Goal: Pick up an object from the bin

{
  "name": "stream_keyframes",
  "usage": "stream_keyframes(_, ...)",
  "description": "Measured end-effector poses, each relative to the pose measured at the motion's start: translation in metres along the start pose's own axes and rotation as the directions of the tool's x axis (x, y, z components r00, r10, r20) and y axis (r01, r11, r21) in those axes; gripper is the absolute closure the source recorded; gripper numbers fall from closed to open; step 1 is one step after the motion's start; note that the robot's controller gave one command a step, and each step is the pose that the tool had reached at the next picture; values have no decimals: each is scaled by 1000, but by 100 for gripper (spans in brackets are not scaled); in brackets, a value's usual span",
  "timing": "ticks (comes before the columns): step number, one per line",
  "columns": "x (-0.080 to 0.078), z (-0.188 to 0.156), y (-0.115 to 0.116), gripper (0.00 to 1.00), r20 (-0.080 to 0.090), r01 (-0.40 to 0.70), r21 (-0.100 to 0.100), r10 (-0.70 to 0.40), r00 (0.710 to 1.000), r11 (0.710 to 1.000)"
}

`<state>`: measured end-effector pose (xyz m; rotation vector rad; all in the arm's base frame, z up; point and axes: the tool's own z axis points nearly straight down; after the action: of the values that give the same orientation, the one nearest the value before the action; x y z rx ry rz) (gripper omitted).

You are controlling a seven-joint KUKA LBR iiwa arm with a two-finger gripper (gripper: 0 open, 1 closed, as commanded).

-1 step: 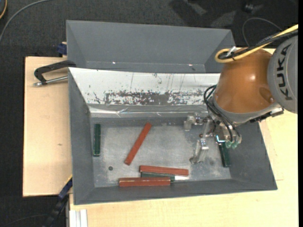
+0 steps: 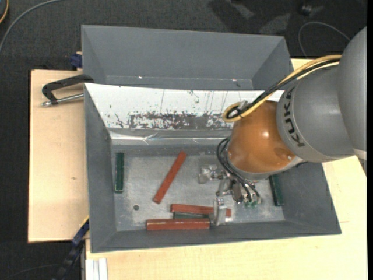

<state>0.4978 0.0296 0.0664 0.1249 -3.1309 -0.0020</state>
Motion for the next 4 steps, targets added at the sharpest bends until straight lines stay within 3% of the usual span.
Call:
stream_keyframes(1,-3,-5,-1,100,11,-3,0,3,1000,1000)
stream_keyframes(2,-3,-5,-1,0,10,-3,1,3,1000,1000)
stream_keyframes(3,-11,-62,1,0,19,-140,-2,140,990,990)
stream_keyframes(4,-4,-3,52,0,8,-272,-3,272,962,962)
